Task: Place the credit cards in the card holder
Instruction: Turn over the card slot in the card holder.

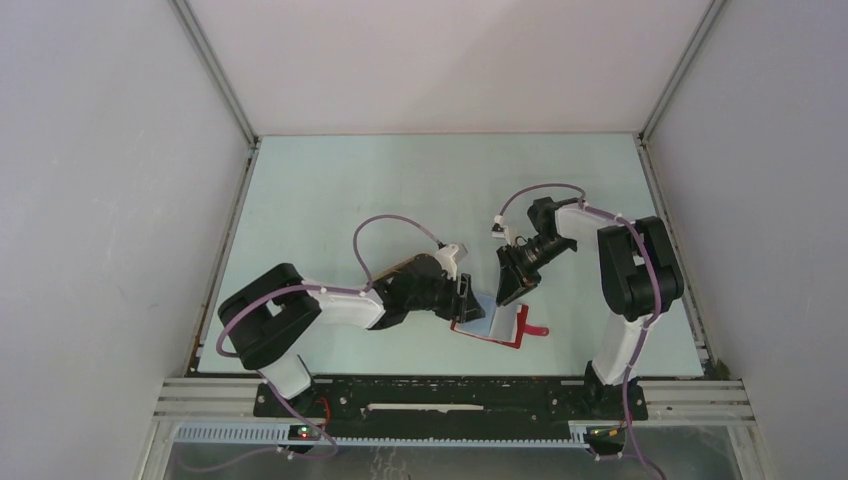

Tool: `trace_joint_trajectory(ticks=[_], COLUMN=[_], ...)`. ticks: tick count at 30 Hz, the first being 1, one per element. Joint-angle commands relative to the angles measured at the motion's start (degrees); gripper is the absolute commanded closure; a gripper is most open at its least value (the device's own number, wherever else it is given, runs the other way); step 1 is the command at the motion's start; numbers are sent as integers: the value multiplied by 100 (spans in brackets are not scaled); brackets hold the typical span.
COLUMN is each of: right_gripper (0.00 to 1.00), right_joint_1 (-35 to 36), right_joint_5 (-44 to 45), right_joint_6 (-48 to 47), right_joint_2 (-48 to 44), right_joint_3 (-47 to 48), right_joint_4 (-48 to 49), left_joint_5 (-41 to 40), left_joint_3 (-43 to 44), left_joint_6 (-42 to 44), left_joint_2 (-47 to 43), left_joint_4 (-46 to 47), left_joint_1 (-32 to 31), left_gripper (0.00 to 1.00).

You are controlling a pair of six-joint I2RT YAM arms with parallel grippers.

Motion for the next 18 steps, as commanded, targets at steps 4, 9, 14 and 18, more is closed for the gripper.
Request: trace_joint_trajectory(ticks=[4, 9, 14, 18], right_gripper=[60, 60, 60, 60], right_joint_1=[24, 27, -19, -159], right_joint_5=[114, 258, 349, 354], right_joint_6=[-37, 16, 69, 66], right_joint_2=[73, 75, -11, -160], right_joint_3=[173, 171, 167, 168], right_joint_4=[2, 43, 83, 95], left_joint_5=[-89, -40, 435, 574], left_joint_3=[274, 462, 860, 1085], left_joint_6=[70, 148, 91, 60], left_joint_2=[159, 216, 657, 848], left_joint_4=[-540, -743, -624, -555], left_joint_1=[-59, -125, -245, -301], left_gripper=[41, 40, 40, 40])
